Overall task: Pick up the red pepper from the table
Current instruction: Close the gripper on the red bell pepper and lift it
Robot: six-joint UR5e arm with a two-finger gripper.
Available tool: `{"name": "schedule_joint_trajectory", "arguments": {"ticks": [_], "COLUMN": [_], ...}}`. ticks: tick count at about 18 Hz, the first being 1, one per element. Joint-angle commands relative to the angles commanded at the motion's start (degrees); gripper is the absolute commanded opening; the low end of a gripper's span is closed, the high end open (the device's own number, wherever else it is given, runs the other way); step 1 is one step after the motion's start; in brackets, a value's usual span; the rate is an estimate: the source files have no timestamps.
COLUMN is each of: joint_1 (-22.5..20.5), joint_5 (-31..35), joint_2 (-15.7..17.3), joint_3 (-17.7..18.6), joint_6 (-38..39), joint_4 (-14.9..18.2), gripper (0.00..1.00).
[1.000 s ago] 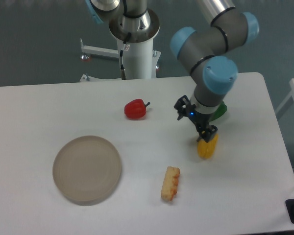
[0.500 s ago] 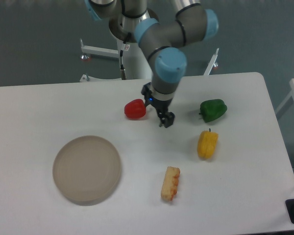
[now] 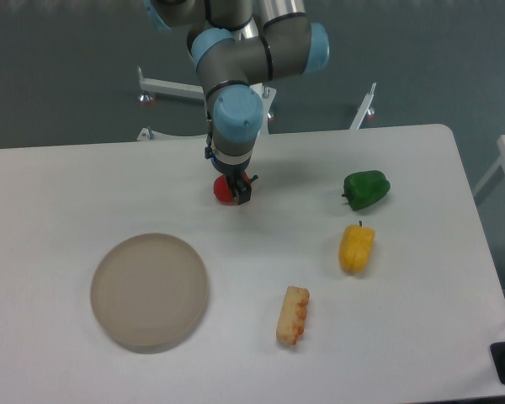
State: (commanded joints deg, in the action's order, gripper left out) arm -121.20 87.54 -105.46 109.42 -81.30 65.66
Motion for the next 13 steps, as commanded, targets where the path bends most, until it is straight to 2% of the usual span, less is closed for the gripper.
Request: {"name": "schedule_joint_trajectory", "arguments": {"ticks": [1,2,3,7,10,13], "joint_1": [0.0,0.0,0.0,0.0,-0.4,-0.8], "joint_5": [0.0,0.0,0.0,0.1,1.0,1.2], "joint_2": [-0.5,-0.6,-0.7,-0.7,-0.6,-0.6], "joint_3": [0.0,-0.1,-0.2,-0.9,-2.1,-5.2], "joint_6": [0.0,0.0,-0.1,-0.1,-0.4,0.7], "joint_4": [-0.8,-1.1,-1.1,-1.1,-1.1,-0.1], "gripper": [0.99,0.90,0.76,0.48,0.39,0.39]}}
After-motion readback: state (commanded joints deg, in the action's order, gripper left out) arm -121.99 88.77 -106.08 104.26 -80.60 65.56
